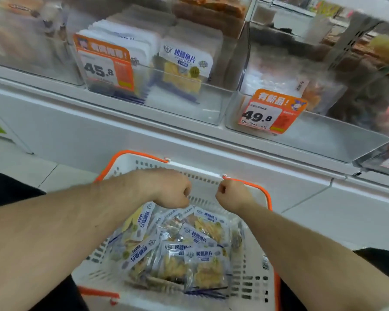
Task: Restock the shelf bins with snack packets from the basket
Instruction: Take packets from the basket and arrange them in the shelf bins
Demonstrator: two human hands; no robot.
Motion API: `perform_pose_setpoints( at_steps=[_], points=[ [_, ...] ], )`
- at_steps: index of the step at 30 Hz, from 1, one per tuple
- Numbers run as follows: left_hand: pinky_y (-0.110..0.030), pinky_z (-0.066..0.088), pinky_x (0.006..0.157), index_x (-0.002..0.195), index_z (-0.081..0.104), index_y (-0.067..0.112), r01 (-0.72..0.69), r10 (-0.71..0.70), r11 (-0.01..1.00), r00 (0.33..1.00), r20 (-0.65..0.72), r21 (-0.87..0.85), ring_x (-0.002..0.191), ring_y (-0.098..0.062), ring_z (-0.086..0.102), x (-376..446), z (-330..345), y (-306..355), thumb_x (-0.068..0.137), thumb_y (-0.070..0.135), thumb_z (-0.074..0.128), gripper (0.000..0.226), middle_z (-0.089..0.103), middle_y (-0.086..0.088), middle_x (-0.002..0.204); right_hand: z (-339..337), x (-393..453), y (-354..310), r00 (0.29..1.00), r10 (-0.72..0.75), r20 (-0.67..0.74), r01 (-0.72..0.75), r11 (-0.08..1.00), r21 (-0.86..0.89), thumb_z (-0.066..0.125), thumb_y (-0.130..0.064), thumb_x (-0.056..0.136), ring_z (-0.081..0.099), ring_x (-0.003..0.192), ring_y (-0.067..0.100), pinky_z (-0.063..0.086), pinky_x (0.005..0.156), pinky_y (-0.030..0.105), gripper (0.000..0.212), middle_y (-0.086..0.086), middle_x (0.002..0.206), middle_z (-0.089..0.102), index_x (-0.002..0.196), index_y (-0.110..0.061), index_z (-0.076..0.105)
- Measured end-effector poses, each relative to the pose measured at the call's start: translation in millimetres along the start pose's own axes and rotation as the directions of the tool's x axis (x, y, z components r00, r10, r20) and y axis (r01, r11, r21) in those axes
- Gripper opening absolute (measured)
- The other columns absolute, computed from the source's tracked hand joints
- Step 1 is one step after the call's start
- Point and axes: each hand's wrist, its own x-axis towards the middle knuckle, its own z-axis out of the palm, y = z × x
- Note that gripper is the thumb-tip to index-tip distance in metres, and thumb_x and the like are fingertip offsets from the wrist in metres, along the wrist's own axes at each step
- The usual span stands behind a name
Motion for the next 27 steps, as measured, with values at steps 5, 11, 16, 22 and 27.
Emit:
perform_pose_setpoints(
  at_steps=[5, 11, 16, 22, 27],
  points=[
    [-0.036, 0.050, 0.091, 0.127, 0.057, 0.019, 0.032, -0.034, 0.999, 0.990, 0.138, 0.014, 0.104, -0.019, 0.059, 15.0, 7.0, -6.0, 0.098, 0.040, 0.050, 0.036, 0.061, 0.000, 0.121, 38.2, 0.2, 33.9, 0.948, 0.278, 0.155, -0.272, 0.960, -0.061, 0.051, -0.014, 0.091, 0.056, 0.081, 0.021, 0.045, 0.068, 0.028, 0.007, 0.002, 0.081, 0.054, 0.093, -0.010, 0.057],
    [-0.034, 0.040, 0.073, 0.099, 0.048, 0.024, 0.047, -0.051, 0.999, 0.986, 0.162, 0.027, 0.083, -0.020, 0.046, 37.9, 13.9, -14.1, 0.096, 0.041, 0.049, 0.018, 0.047, 0.002, 0.097, 54.9, 2.9, 45.4, 0.867, 0.461, 0.191, -0.465, 0.885, -0.023, 0.054, -0.022, 0.088, 0.065, 0.085, 0.025, 0.056, 0.070, 0.033, 0.018, 0.010, 0.095, 0.065, 0.094, -0.008, 0.063],
    [-0.034, 0.044, 0.077, 0.118, 0.063, 0.013, 0.065, -0.065, 0.998, 0.981, 0.183, 0.007, 0.084, -0.019, 0.048, 38.8, 15.3, -12.2, 0.095, 0.042, 0.049, 0.040, 0.050, 0.002, 0.097, 63.1, 7.9, 46.2, 0.819, 0.513, 0.257, -0.548, 0.833, 0.082, 0.056, -0.023, 0.090, 0.063, 0.080, 0.022, 0.053, 0.066, 0.031, 0.019, 0.007, 0.086, 0.062, 0.096, -0.008, 0.064],
    [-0.039, 0.049, 0.094, 0.128, 0.059, 0.011, 0.071, -0.072, 0.997, 0.980, 0.183, 0.011, 0.090, -0.018, 0.049, 34.2, 16.0, -10.0, 0.097, 0.038, 0.049, 0.042, 0.052, 0.001, 0.105, 67.2, 5.7, 45.4, 0.801, 0.558, 0.217, -0.591, 0.794, 0.143, 0.056, -0.015, 0.089, 0.058, 0.066, 0.018, 0.046, 0.055, 0.027, 0.010, 0.006, 0.076, 0.059, 0.081, -0.009, 0.059],
    [-0.034, 0.047, 0.083, 0.113, 0.060, 0.015, 0.072, -0.075, 0.997, 0.981, 0.181, 0.021, 0.088, -0.019, 0.048, 35.8, 19.6, -9.6, 0.096, 0.038, 0.048, 0.031, 0.050, 0.002, 0.102, 67.0, 2.3, 41.4, 0.786, 0.562, 0.259, -0.604, 0.788, 0.122, 0.057, -0.017, 0.090, 0.054, 0.065, 0.015, 0.042, 0.049, 0.023, 0.012, 0.005, 0.077, 0.057, 0.082, -0.009, 0.057]
  ],
)
